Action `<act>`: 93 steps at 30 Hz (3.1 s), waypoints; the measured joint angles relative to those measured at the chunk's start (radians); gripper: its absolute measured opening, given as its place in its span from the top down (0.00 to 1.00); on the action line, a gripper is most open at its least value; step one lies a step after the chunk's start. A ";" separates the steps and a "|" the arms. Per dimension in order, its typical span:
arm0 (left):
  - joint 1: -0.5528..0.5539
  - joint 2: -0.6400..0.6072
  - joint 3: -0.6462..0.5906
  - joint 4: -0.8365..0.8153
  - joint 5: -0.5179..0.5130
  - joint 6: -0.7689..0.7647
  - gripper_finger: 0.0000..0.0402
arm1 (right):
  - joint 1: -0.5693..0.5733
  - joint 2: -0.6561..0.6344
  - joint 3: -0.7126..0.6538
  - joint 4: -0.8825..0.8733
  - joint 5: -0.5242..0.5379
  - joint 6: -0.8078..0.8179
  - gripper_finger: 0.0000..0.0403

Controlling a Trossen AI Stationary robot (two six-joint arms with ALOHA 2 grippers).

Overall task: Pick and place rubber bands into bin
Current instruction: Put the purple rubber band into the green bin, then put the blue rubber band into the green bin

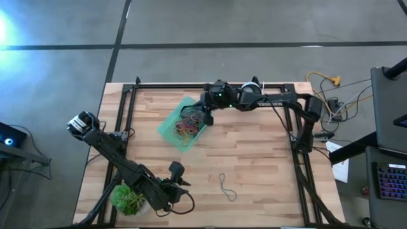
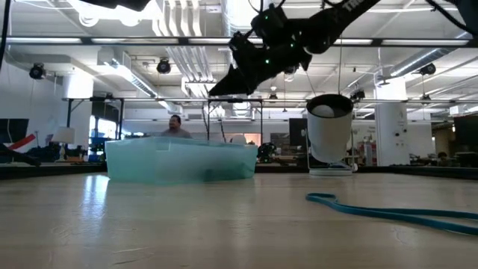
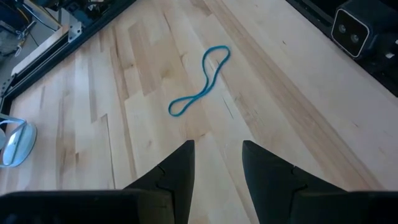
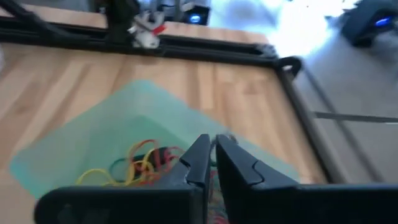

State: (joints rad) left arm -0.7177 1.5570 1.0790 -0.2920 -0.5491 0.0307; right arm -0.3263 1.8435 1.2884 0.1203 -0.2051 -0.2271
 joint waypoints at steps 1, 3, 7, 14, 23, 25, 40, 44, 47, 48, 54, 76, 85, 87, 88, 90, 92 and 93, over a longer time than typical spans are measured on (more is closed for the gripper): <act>0.000 0.000 0.000 0.000 0.000 0.000 0.71 | -0.004 0.015 0.000 0.006 -0.028 0.009 0.94; 0.000 0.000 0.000 0.000 0.000 0.000 0.71 | -0.013 0.036 0.000 0.015 -0.075 0.020 0.90; 0.000 0.000 -0.001 -0.002 0.000 0.000 0.71 | -0.019 0.061 -0.001 0.017 -0.095 0.029 0.78; 0.016 0.000 -0.008 0.000 -0.068 0.002 0.71 | -0.011 0.006 -0.002 -0.165 -0.189 -0.080 0.62; 0.126 0.000 -0.008 0.059 -0.047 0.056 0.71 | 0.081 -0.257 -0.001 -0.643 -0.197 -0.100 0.59; 0.168 0.003 -0.010 0.089 0.034 0.083 0.71 | 0.120 -0.324 -0.002 -0.730 -0.196 -0.068 0.60; 0.432 0.227 0.050 0.230 0.561 0.238 0.71 | 0.554 -0.709 -0.182 -0.827 -0.037 0.288 0.66; 0.451 0.336 0.133 0.240 0.622 0.279 0.71 | 0.688 -0.758 -0.256 -0.817 0.080 0.386 0.65; 0.456 0.414 0.211 0.222 0.624 0.314 0.71 | 0.775 -0.785 -0.306 -0.783 0.156 0.440 0.65; 0.456 0.435 0.236 0.208 0.624 0.320 0.71 | 0.801 -0.791 -0.318 -0.775 0.177 0.457 0.65; 0.463 0.530 0.363 0.113 0.630 0.330 0.71 | 0.939 -0.803 -0.379 -0.729 0.264 0.542 0.65; 0.498 0.610 0.494 -0.067 0.702 0.318 0.71 | 1.097 -0.782 -0.459 -0.554 0.333 0.569 0.65; 0.511 0.650 0.495 -0.053 0.746 0.314 0.71 | 1.099 -0.781 -0.459 -0.555 0.338 0.568 0.66; 0.514 0.651 0.494 -0.052 0.751 0.299 0.71 | 1.099 -0.781 -0.459 -0.555 0.338 0.568 0.66; 0.516 0.651 0.494 -0.056 0.757 0.292 0.71 | 1.099 -0.781 -0.459 -0.555 0.339 0.568 0.66; 0.516 0.653 0.502 -0.078 0.762 0.286 0.71 | 1.099 -0.781 -0.459 -0.555 0.338 0.568 0.67; 0.516 0.653 0.507 -0.094 0.760 0.272 0.72 | 1.099 -0.781 -0.459 -0.555 0.338 0.568 0.67; 0.516 0.653 0.507 -0.099 0.759 0.264 0.73 | 1.099 -0.781 -0.459 -0.555 0.338 0.568 0.67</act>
State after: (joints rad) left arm -0.2020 2.2101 1.5861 -0.3912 0.2101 0.2946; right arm 0.7731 1.0630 0.8291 -0.4351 0.1333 0.3408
